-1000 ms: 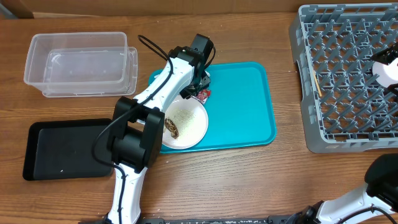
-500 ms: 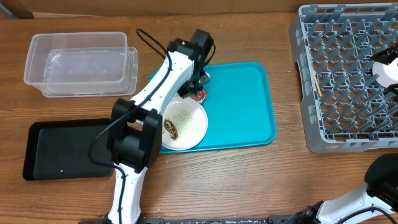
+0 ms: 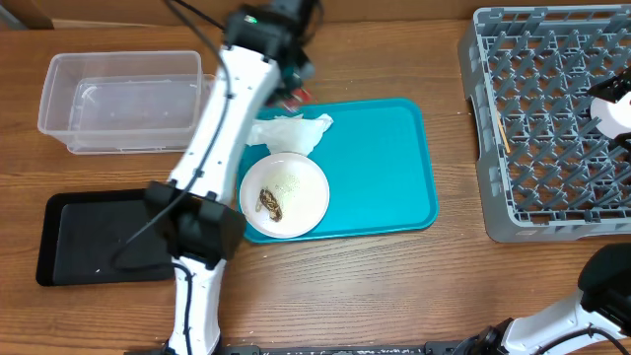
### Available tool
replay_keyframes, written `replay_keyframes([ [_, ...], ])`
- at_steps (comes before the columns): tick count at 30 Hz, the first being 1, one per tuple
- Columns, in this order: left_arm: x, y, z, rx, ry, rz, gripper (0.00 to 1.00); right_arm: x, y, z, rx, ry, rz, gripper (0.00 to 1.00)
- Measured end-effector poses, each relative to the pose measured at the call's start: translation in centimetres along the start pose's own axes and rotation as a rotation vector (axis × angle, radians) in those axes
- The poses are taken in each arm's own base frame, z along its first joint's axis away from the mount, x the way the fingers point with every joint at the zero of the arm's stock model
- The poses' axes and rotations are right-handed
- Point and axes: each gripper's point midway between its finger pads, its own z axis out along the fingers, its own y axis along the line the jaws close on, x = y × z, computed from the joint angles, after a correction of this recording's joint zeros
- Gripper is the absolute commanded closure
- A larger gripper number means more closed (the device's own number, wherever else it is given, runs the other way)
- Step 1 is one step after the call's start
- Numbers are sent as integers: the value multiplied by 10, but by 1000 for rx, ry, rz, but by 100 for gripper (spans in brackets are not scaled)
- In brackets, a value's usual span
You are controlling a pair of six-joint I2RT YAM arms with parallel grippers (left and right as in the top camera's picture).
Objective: Sort waste into correct bins and load items into the dishwasher
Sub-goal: 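Carry the red wrapper into the clear plastic bin and release it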
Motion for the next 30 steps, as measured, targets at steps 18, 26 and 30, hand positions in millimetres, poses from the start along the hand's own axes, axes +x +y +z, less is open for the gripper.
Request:
replay_keyframes([
  [18, -176, 168, 7, -116, -184, -327, 0, 0, 0, 0, 0, 0, 0, 0],
  [26, -112, 81, 7, 186, 84, 16, 0, 0, 0, 0, 0, 0, 0, 0],
  [30, -58, 28, 5, 229, 145, 167, 8, 0, 0, 0, 0, 0, 0, 0],
])
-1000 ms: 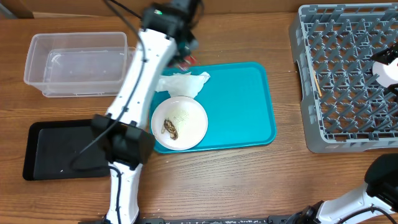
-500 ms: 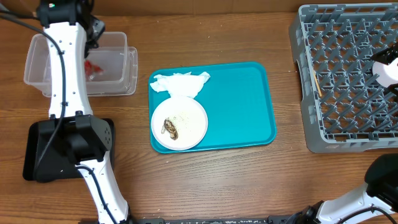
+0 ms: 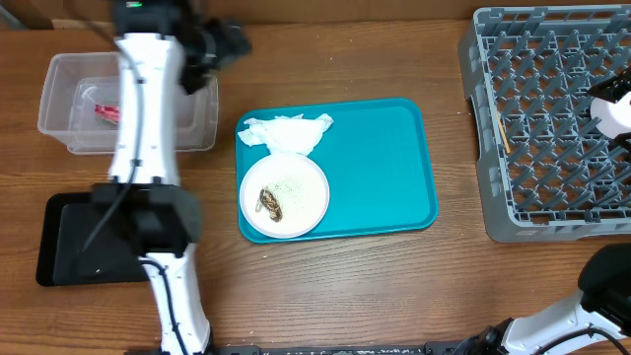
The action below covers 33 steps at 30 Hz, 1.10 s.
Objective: Sort waste into correct bins and load items into the dishwasher
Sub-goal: 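Carry the red wrapper into the clear plastic bin and release it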
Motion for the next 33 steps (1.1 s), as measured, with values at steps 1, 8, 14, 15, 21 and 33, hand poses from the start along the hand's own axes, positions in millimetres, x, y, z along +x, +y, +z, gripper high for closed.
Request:
replay_keyframes([
  [1, 10, -12, 6, 0, 10, 29, 11, 0, 0, 0, 0, 0, 0, 0],
  [8, 84, -64, 63, -88, 42, 212, 21, 0, 0, 0, 0, 0, 0, 0],
  [14, 112, -60, 110, -150, 44, 331, 18, 0, 0, 0, 0, 0, 0, 0],
  [15, 114, -59, 115, -154, 41, 340, 18, 0, 0, 0, 0, -1, 0, 0],
  [21, 113, -50, 140, -173, 8, 421, 24, 0, 0, 0, 0, 0, 0, 0],
  [33, 130, -35, 163, -192, 55, 645, 35, 0, 0, 0, 0, 0, 0, 0],
])
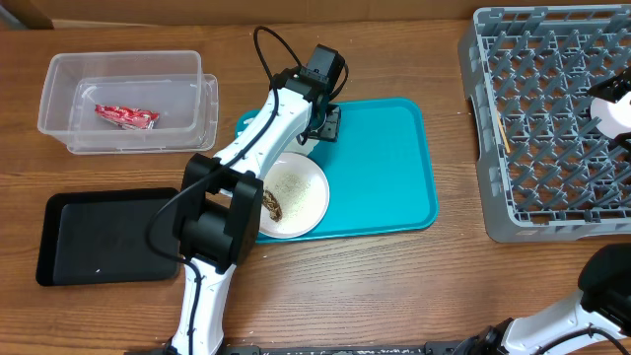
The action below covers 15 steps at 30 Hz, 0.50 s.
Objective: Sort waste into correct bins and load items into the dishwasher
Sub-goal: 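Carry the red wrapper into the clear plastic bin and release it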
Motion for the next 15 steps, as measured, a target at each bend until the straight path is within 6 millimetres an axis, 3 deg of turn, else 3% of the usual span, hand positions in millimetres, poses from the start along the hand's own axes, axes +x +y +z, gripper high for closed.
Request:
replay_keyframes([
  [7, 5, -9, 2, -15, -1, 78, 40, 0, 0, 0, 0, 0, 1, 0],
  [15, 5, -9, 4, -39, -13, 90, 39, 0, 0, 0, 0, 0, 0, 0],
])
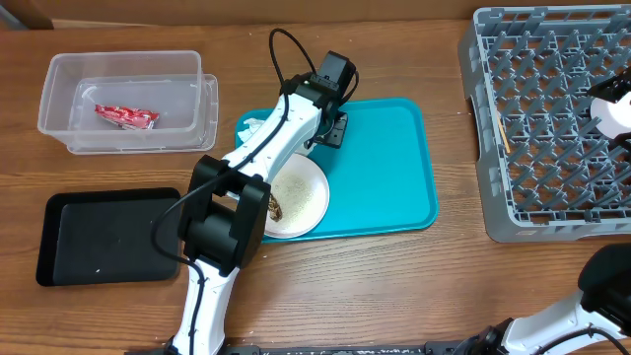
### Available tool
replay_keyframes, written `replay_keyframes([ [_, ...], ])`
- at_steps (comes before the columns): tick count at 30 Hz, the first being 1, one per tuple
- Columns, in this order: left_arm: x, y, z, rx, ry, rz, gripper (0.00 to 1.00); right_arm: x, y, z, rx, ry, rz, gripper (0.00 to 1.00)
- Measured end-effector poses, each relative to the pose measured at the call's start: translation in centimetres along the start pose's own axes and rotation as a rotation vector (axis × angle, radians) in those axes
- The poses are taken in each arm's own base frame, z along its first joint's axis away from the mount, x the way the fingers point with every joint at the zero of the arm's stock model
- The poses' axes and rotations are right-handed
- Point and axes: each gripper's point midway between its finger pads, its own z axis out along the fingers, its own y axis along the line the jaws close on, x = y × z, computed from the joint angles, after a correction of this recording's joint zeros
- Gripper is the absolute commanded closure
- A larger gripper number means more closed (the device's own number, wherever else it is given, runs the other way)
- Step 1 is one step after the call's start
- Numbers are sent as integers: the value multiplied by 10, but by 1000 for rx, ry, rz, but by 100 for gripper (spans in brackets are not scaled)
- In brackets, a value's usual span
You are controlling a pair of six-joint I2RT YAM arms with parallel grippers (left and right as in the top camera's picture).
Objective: Sort waste into correct bins and load items into the dishwasher
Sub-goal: 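Carry the red wrapper into the clear plastic bin and release it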
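Note:
My left gripper [333, 129] is down on the teal tray [394, 168], at the spot where a crumpled white napkin [250, 126] lies. The arm hides most of the napkin, and the jaws look open. A white bowl [301, 192] holding a brown food scrap [275, 207] sits at the tray's front left, partly under the arm. The red wrapper [126, 116] lies inside the clear plastic bin [202, 99]. A white and black part of my right arm [613, 106] shows at the right edge over the grey dish rack [542, 118]; its fingers cannot be made out.
A black tray [108, 237] lies at the front left of the wooden table. The left arm's cable arcs above the tray's back edge. The right arm's base is at the bottom right corner.
The left gripper has shifted slightly to the right over the napkin on the tray. Less of the napkin shows now. Bowl, wrapper and right arm are unchanged.
First the left gripper was at the tray's back left corner with something red in it. Then it was over the clear bin and the red wrapper lay inside. After that it was back on the tray at the napkin, where it remains.

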Motion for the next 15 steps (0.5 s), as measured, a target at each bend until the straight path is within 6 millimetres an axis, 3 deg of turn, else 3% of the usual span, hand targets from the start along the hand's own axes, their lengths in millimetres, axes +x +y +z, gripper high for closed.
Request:
replay_keyframes([
  [3, 9, 5, 6, -25, 19, 4, 40, 0, 0, 0, 0, 0, 0, 0],
  [8, 11, 7, 9, -38, 23, 10, 51, 0, 0, 0, 0, 0, 1, 0],
  [15, 7, 7, 9, -38, 7, 21, 52, 0, 0, 0, 0, 0, 0, 0],
])
